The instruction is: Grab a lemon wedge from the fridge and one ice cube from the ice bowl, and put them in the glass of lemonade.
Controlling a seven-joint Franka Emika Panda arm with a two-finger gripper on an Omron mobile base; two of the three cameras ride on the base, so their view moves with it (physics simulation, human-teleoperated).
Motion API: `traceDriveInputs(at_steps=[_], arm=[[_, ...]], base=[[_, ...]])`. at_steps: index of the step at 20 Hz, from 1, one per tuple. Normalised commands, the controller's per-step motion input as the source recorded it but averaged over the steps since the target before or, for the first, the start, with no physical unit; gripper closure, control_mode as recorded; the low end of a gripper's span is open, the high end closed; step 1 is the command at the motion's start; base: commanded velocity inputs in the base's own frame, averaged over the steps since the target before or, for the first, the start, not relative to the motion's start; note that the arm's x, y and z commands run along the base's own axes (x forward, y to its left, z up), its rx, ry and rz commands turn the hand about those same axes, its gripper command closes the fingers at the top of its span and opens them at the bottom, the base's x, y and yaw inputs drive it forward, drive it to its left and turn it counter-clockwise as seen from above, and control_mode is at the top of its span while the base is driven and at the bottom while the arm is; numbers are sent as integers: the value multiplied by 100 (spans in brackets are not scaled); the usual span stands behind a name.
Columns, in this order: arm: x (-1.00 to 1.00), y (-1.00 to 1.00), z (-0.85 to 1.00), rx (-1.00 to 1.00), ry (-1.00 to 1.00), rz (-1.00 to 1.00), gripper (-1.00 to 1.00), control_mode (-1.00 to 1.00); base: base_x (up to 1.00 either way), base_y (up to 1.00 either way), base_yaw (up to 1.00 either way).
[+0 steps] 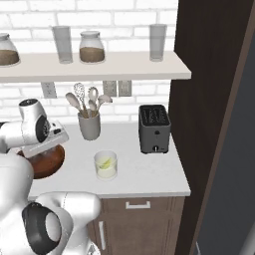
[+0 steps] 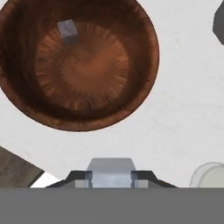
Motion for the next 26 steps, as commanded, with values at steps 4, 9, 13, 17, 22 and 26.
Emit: traceDriveInputs(at_steps=[4, 9, 13, 17, 22, 26], arm=[[0, -100, 26, 1, 1, -15, 100, -100], [9, -100, 20, 1, 13, -28, 100, -100], [14, -100, 18, 12, 17, -35, 100, -100], [46, -61, 6, 8, 14, -30, 100, -100], [42, -1, 0, 2, 1, -8, 100, -100], [26, 0, 0, 0, -4, 0, 100, -100]], base=[[0, 0, 0], [0, 0, 0], [0, 0, 0], [0, 0, 0], [0, 0, 0], [0, 0, 0]])
